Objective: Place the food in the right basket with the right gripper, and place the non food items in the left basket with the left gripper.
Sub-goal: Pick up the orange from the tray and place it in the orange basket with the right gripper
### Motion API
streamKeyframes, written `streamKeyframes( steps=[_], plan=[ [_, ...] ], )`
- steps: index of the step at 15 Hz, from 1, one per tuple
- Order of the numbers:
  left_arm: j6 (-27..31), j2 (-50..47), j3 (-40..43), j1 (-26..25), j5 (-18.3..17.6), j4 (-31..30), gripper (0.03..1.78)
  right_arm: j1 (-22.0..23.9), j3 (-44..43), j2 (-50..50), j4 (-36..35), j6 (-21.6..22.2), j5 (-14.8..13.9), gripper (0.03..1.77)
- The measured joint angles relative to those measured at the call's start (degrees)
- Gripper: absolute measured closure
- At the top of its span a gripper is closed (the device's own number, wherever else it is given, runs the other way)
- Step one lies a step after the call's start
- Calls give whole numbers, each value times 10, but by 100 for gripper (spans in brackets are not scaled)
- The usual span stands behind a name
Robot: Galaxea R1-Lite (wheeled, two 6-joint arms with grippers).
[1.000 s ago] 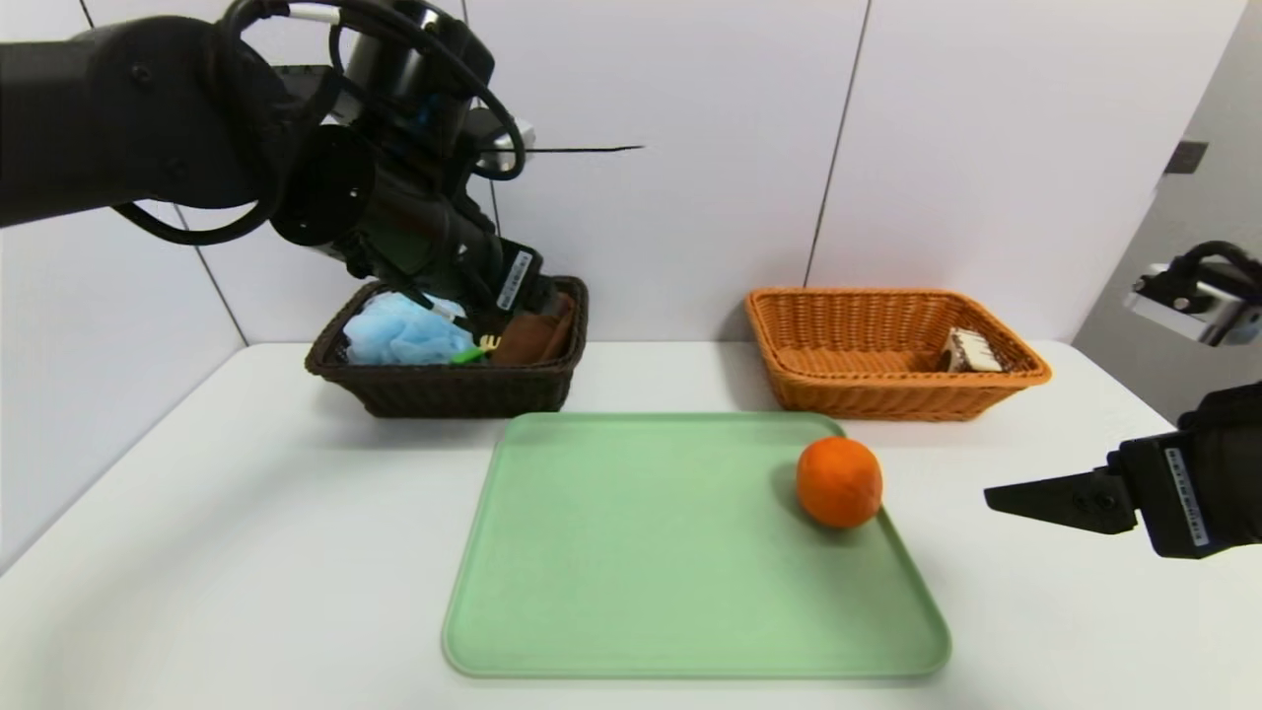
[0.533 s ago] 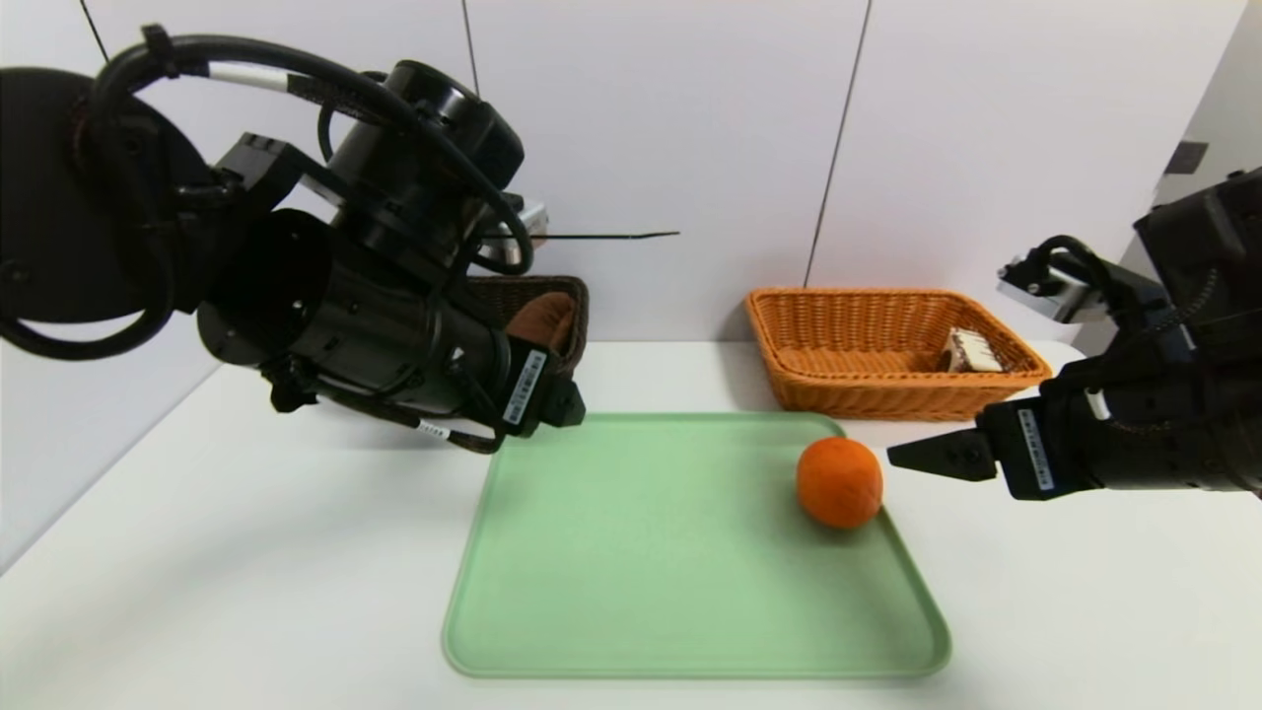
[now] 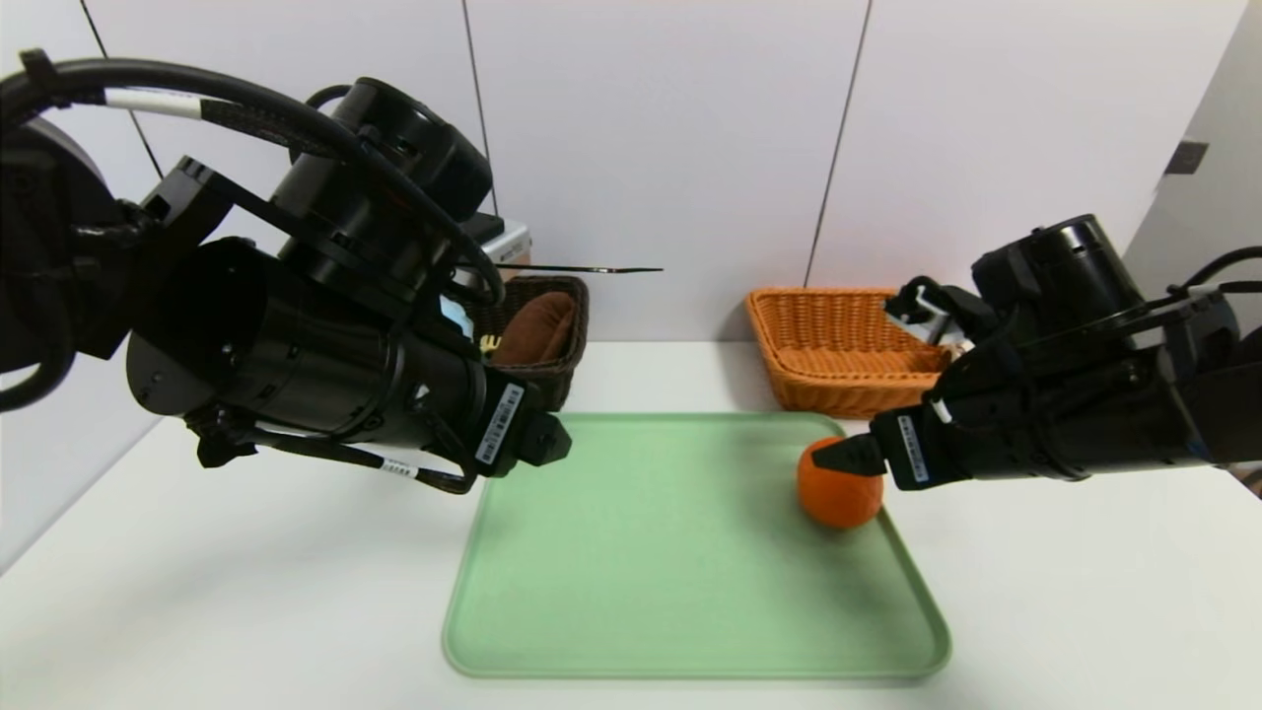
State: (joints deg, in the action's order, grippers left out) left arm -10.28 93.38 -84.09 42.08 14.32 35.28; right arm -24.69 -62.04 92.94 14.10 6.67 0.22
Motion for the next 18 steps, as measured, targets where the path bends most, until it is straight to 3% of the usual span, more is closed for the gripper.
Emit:
streamKeyframes(
  steps=[10, 13, 18],
  plan=[
    [1, -1, 0, 0, 0, -1, 12, -4, -7, 97, -31, -7, 0, 9],
    [1, -2, 0, 0, 0, 0, 12, -4, -7, 106, -38, -7, 0, 56],
    [1, -1, 0, 0, 0, -1, 12, -4, -8, 100, -42, -7, -6, 64]
  ],
)
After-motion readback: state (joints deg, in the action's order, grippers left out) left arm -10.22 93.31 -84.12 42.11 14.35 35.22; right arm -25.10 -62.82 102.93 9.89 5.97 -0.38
